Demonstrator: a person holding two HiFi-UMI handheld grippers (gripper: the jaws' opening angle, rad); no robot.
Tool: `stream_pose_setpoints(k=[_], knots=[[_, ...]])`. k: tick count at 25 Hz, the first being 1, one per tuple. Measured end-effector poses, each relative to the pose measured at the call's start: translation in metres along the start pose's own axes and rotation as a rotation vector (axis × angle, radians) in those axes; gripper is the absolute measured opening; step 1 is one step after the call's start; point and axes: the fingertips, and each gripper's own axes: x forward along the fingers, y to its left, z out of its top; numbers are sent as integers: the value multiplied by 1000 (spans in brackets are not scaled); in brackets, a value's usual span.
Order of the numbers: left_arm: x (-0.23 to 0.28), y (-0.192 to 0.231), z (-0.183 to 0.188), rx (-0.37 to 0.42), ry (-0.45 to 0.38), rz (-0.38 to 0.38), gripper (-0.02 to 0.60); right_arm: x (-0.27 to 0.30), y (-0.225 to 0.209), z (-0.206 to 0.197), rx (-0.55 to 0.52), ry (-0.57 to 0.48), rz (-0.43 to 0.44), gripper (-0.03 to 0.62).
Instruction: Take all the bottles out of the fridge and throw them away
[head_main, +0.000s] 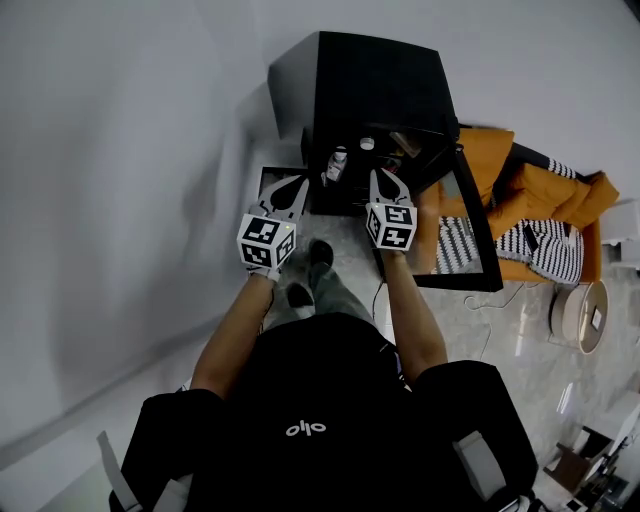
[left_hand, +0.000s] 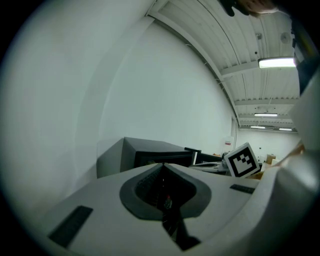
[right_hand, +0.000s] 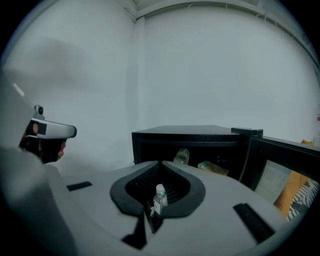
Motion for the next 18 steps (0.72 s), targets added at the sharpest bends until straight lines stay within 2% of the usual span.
stream_pose_setpoints(k=[3, 11, 14, 18], knots=[[23, 6, -1, 10, 18, -21, 2, 30, -9, -8, -4, 29, -14, 45], [76, 26, 0, 34, 76, -65, 2, 106, -38, -43, 16, 152, -85, 246], [90, 35, -2, 35, 94, -71, 2, 128, -43, -53, 34, 180, -99, 281], [105, 47, -5, 29, 107, -68, 2, 153, -50, -60, 49, 200, -111, 291]])
